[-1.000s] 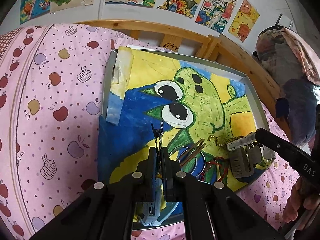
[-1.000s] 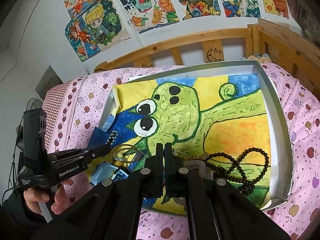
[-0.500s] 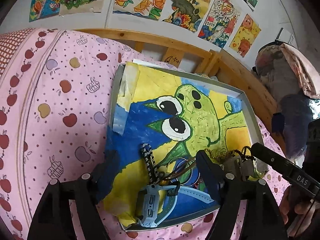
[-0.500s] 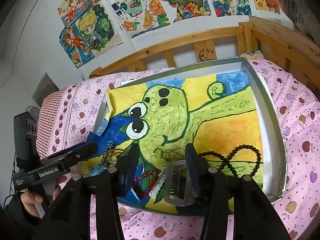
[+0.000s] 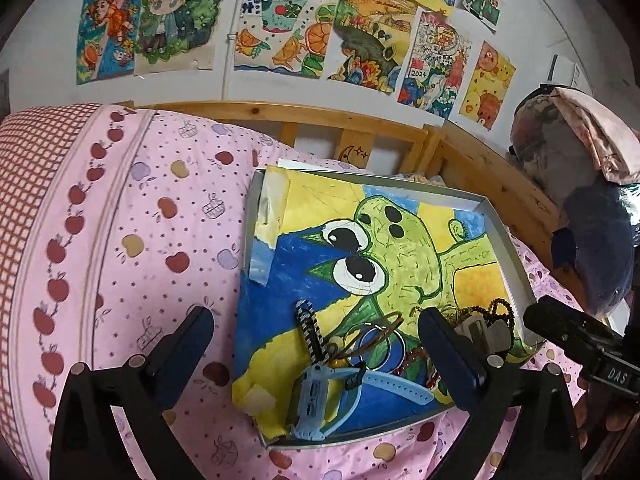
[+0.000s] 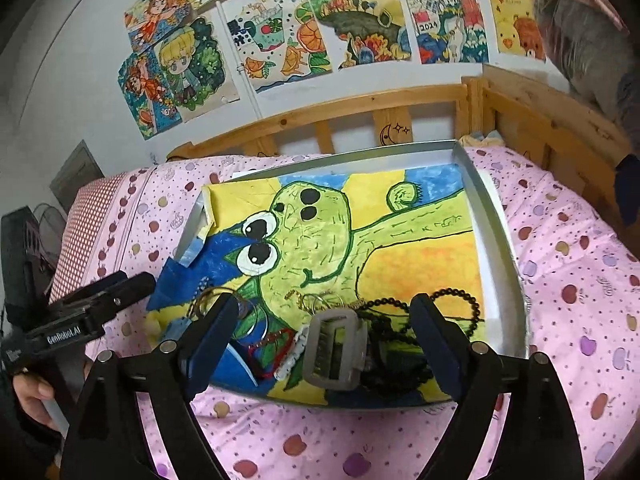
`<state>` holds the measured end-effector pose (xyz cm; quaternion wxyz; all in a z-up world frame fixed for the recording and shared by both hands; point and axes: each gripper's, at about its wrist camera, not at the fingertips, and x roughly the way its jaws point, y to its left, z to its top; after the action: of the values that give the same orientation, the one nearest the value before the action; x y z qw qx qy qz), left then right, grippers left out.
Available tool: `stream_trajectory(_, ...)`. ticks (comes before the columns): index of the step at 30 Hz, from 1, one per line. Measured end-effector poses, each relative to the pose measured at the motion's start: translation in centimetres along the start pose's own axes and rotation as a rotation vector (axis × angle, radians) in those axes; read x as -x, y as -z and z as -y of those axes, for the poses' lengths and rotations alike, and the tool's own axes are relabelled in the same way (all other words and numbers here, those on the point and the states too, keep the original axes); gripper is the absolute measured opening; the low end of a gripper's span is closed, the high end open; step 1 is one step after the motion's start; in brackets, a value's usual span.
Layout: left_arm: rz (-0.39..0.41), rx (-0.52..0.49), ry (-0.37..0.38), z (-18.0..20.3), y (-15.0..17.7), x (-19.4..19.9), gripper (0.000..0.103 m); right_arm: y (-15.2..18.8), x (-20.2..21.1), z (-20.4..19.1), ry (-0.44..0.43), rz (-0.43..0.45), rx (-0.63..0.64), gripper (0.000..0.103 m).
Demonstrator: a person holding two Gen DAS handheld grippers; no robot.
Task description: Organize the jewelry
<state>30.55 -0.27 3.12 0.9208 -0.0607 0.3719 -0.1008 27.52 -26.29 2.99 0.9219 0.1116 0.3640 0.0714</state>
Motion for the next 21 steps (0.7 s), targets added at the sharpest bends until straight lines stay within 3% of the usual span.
stream_trajectory(5, 0.033, -0.012, -0.058, 0.2, 0.9, 1.3, 0.103, 0.6, 1.9, 0.5, -0.004, 0.034, 0.031, 0.087)
stream_trajectory(21, 0.148, -0.051, -0.075, 2.5, 3.7, 7.0, 0.103, 2.3, 9.5, 1.9, 0.046, 0.178, 0.041, 0.101)
